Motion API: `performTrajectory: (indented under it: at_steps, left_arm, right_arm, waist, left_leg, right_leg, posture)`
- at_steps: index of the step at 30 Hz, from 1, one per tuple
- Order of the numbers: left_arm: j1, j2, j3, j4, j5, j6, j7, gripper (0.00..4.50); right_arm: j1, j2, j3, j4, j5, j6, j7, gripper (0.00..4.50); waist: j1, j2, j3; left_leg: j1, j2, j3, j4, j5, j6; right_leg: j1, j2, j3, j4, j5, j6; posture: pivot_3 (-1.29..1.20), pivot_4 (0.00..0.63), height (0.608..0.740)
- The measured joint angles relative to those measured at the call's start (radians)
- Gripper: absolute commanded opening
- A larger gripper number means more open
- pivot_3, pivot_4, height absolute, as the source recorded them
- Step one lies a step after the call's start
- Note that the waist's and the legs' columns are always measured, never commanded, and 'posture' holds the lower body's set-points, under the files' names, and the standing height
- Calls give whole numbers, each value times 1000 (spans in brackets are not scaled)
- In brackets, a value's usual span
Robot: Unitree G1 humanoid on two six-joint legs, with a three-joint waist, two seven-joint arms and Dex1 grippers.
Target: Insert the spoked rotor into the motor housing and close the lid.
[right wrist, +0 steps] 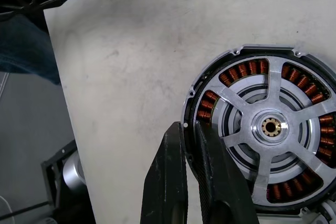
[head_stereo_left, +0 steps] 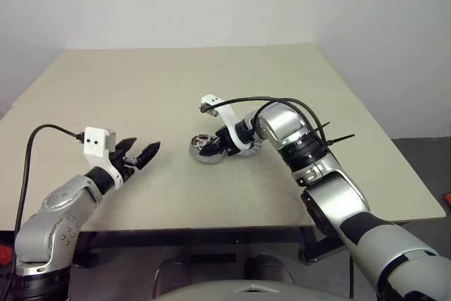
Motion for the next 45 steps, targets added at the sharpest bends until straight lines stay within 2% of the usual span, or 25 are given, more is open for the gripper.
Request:
performTrajectory:
  at_steps: [10, 17, 23, 26, 33, 38, 44, 45]
  left_arm:
    - [1, 1, -19, 1, -1, 9, 1, 4253]
    - [-1, 22, -17, 2, -1, 10, 1, 4253]
    - [-6, 29, -12, 8, -1, 10, 0, 4253]
    - [-10, 31, -11, 13, -1, 10, 0, 4253]
    - [-15, 29, -12, 22, -1, 9, 0, 4253]
    - [-36, 23, -25, 37, -1, 9, -3, 4253]
    - [-63, -5, -94, 56, -1, 9, -18, 4253]
    - [-63, -6, -98, 58, -1, 10, -20, 4253]
  right_arm:
    - [-38, 105, -96, 124, 34, 11, -168, 8]
    - [-39, 128, -111, 148, 40, 3, -215, 8]
    - [-4, 108, -55, 142, 77, 3, -165, 2017]
    - [-3, 103, -34, 111, 92, -3, -153, 2958]
    - [-23, 84, -45, 53, 153, 4, -136, 2958]
    - [-73, 77, -97, 9, 193, -7, -141, 2958]
    - [-99, 12, -153, 92, 156, -243, -185, 2958]
    - [-98, -2, -153, 114, 144, -270, -189, 2774]
  waist:
    - [-3, -1, -1]
    - [-3, -1, -1]
    - [1, -1, 0]
    - [2, -1, -1]
    - [4, -1, 0]
    - [5, -2, 0]
    - [21, -4, -1]
    - [24, -4, -1]
  left_leg:
    - [2, 0, 0, -1, 2, -4]
    - [6, 0, 0, -1, 3, -6]
    - [4, 0, 0, -1, 3, -6]
    - [0, 0, 0, -2, 3, -7]
    - [-2, 0, 0, -2, 3, -7]
    - [-1, 0, 0, -1, 3, -7]
    - [-2, -1, 0, -1, 4, -8]
    - [-2, 0, 0, -1, 4, -8]
  right_leg:
    - [-2, 1, 1, 2, -2, 3]
    - [-1, 4, 4, 2, -2, 3]
    - [-3, 4, 5, 2, -1, 2]
    - [-6, 4, 5, 2, 3, -4]
    - [-7, 4, 5, 1, 3, -4]
    - [-7, 4, 5, 2, 3, -3]
    - [-7, 4, 6, 2, 3, -4]
    - [-7, 4, 6, 2, 3, -4]
  posture:
    - [0, 0, 740]
    - [0, 0, 740]
    - [0, 0, 740]
    - [0, 0, 740]
    - [0, 0, 740]
    - [0, 0, 740]
    - [0, 0, 740]
    - [0, 0, 740]
